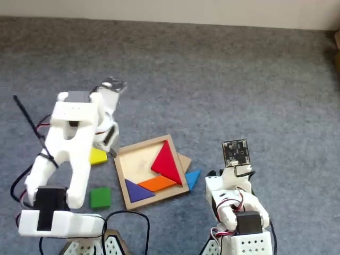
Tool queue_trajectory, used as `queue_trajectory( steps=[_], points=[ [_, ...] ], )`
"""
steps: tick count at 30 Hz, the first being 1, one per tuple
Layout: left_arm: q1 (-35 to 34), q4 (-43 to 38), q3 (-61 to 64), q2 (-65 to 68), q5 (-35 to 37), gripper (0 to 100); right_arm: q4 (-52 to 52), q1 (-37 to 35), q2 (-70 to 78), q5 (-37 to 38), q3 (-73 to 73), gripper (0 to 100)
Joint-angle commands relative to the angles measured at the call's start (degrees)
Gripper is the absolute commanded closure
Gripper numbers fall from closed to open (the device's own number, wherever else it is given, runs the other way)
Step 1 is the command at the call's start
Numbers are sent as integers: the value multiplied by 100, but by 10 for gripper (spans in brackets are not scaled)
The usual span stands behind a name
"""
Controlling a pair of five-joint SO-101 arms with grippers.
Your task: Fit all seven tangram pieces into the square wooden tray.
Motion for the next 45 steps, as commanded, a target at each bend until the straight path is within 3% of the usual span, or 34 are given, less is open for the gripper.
queue_trajectory(
  steps=[1,11,16,22,27,37,45],
  points=[
    [-532,-105,-66,-233,-9,741,-101,66,-57,-26,558,922],
    [-585,-967,505,-224,-519,736,-101,66,-57,-26,558,922],
    [-848,-1011,532,-224,-668,704,-101,66,-57,-26,558,922],
    [-1112,-1099,532,-233,-686,740,-101,66,-57,-26,558,922],
    [-1209,-1125,558,-233,-1108,646,-110,66,-57,-26,558,922],
    [-1209,-1389,708,-189,-1090,621,-110,66,-57,-26,558,922],
    [-1218,-1943,567,787,-1090,622,-110,66,-57,-26,558,922]
  ],
)
